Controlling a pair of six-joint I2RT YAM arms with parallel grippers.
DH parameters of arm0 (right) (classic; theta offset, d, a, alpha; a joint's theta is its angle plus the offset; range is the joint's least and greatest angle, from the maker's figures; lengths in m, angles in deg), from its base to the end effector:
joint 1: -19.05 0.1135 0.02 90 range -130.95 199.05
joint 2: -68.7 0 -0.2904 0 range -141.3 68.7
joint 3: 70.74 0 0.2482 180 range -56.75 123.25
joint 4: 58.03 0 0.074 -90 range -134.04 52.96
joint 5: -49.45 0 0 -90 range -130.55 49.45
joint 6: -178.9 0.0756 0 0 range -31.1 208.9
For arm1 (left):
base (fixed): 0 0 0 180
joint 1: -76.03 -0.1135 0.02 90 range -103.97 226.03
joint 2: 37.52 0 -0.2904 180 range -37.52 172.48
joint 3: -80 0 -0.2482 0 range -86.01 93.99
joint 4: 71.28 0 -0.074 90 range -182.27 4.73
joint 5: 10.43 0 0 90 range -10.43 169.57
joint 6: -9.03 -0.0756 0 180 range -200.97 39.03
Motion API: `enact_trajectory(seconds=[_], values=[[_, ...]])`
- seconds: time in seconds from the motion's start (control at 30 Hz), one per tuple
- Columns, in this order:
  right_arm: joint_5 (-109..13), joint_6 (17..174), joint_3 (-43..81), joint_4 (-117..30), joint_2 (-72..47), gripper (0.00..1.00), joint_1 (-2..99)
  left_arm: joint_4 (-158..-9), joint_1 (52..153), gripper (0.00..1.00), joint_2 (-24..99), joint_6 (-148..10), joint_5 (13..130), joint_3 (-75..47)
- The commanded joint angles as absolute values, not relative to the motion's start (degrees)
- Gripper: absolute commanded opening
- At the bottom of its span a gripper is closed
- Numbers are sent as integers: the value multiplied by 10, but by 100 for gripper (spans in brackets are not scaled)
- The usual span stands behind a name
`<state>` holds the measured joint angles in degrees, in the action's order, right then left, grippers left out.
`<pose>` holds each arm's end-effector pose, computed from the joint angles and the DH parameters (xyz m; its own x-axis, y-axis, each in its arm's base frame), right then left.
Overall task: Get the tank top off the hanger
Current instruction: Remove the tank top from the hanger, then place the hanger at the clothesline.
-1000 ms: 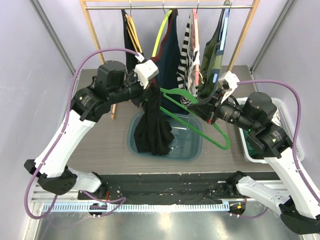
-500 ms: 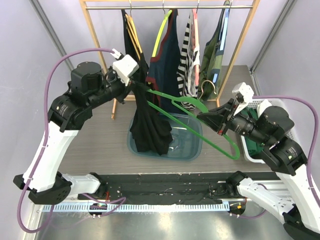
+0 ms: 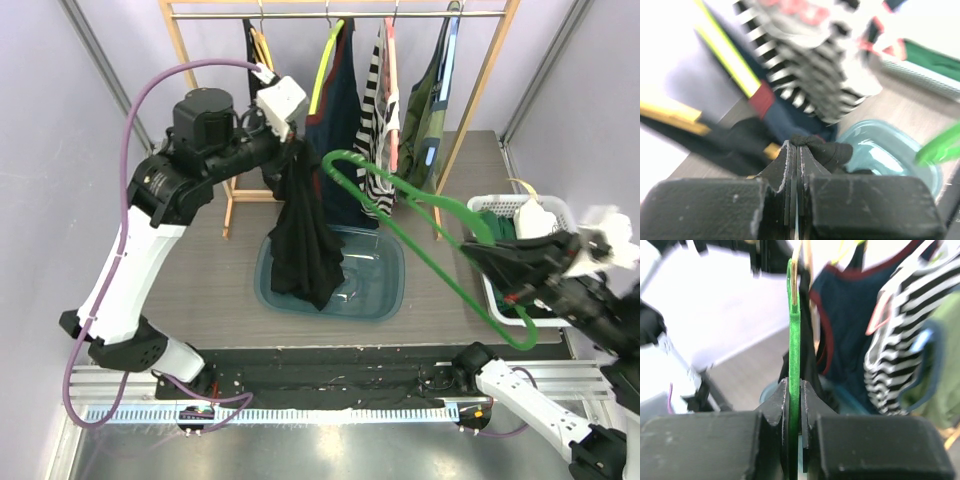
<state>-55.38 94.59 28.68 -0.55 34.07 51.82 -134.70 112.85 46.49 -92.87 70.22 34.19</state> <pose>0.0170 0.0339 0.5218 0.0334 0.1355 -0.9902 -0.7437 0.6653 0.0659 0.2274 -0.1856 0.5589 -0.0314 0.2776 -0.9602 0.7403 0.6519 0.1643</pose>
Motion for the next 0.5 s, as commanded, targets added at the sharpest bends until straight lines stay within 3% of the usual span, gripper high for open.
enact_trajectory(seconds=[0.0,0.23,0.3,0.33,0.37,0.47], values=[[-465,943,303,-28,360,1,520,-1322,1164,0,475,-915,625,372],[-431,950,287,-47,374,1,520,-1353,1170,1,451,-946,541,206],[-431,951,286,-47,370,1,520,-1382,1177,30,438,-980,535,169],[-431,950,287,-45,367,1,520,-1390,1180,58,433,-1008,541,152],[-431,949,294,-41,359,1,520,-1397,1180,96,426,-1019,548,147],[-435,944,305,-32,340,1,520,-1413,1180,100,412,-1037,570,166]])
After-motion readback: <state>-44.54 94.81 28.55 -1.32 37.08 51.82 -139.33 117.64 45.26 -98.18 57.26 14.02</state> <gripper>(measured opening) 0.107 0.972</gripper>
